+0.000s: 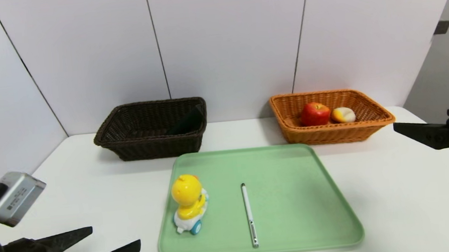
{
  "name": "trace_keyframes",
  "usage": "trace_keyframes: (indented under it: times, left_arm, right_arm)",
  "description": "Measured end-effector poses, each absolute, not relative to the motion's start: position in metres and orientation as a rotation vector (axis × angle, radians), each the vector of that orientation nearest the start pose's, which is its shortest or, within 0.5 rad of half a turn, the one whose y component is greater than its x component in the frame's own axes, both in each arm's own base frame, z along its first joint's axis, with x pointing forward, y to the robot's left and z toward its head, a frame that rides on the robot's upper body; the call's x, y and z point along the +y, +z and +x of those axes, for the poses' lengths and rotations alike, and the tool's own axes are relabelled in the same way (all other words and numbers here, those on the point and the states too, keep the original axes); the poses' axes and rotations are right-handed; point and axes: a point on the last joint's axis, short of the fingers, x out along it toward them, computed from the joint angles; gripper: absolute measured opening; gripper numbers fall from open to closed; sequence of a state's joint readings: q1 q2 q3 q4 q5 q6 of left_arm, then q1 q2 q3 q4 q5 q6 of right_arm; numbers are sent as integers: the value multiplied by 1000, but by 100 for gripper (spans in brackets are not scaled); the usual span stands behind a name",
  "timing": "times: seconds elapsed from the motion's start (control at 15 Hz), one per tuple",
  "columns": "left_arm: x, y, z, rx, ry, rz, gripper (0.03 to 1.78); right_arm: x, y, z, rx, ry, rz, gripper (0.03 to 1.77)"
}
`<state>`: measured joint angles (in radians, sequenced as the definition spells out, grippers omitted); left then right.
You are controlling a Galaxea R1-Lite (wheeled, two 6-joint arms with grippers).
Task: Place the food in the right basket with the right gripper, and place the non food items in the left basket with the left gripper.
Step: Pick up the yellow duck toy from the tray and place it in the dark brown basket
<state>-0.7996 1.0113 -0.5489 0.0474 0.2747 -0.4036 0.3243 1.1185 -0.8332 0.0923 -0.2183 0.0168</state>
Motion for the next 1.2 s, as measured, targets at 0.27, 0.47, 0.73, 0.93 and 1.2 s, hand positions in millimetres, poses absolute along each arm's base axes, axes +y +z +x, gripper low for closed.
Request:
trace_keyframes:
  times: [0.27,0.47,0.73,0.93,1.2]
  left_arm:
    - [-97,167,95,419,-354,32,169]
    - [-101,149,94,361,-341,106,169]
    - [-108,134,98,300,-339,58,169]
    - [-111,126,99,291,-344,33,169]
    - [-123,121,104,309,-346,-2,169]
  right_arm:
    - [44,254,146,370,101,-83,169]
    - [44,253,146,375,99,-85,169]
    - [43,251,146,382,96,-88,169]
    - [43,250,146,384,93,-88,169]
    - [42,249,146,390,85,-88,169]
